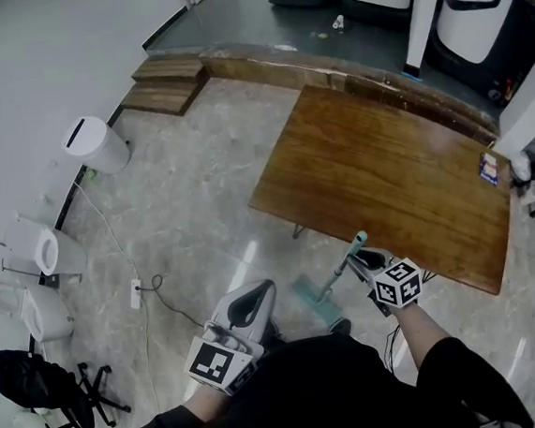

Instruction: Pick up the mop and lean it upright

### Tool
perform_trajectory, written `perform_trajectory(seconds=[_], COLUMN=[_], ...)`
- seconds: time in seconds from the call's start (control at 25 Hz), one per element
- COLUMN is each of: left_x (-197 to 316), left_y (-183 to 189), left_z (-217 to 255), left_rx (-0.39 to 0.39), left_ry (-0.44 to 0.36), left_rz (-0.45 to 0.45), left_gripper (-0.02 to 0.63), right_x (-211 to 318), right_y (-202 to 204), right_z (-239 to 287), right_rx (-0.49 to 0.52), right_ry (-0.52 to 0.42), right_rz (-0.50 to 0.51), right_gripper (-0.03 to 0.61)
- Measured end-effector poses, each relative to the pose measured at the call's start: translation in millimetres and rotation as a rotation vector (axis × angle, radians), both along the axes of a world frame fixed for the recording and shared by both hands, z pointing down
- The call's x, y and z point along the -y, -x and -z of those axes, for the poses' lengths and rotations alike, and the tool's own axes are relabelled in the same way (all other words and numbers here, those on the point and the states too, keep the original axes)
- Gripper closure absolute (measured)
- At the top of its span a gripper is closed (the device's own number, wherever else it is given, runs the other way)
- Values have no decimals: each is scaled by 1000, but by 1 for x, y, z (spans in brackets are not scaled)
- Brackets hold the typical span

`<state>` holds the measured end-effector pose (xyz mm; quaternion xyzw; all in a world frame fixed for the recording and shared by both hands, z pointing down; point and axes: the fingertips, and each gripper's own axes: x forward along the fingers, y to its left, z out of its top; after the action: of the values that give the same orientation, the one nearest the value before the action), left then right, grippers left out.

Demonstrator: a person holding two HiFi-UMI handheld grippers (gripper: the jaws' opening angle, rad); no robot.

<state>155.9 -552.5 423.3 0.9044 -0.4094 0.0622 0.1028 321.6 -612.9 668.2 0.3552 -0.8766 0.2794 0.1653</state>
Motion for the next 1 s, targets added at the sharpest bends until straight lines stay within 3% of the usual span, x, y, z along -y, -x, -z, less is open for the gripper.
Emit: perform_trajectory(seconds=[0.16,0.36,0.64,0.68,0.76,0.92,0.96,1.0], left_x=[4,1,1,1,1,0,-1,-1], left_y=[-4,-8,-29,-32,-37,-48,-49,-50], left_z=[9,-8,-6,-7,-6,-8,-10,-11], left_rx=[-1,33,45,48,46,50,50,48], left_ry=[-21,23,16,18,15,20,25,29], left_rz=[12,20,2,-1,-7,-32,-41,-49], left_gripper=[595,595,595,595,595,595,595,595], right_x=[27,53,64,63,62,60,60,60], right_y=[-24,-55,-68,-68,-67,-74,-79,-84], right_z=[-8,-19,-29,-31,-36,-45,-47,-48], right_rx=[-30,-36,-17,-23,-38,-89,-107,-118], right_ry=[12,36,54,56,61,60,58,57], right_rz=[-44,-101,-133,-126,-108,-116,-136,-157], right_gripper=[483,483,476,467,386,328,335,449])
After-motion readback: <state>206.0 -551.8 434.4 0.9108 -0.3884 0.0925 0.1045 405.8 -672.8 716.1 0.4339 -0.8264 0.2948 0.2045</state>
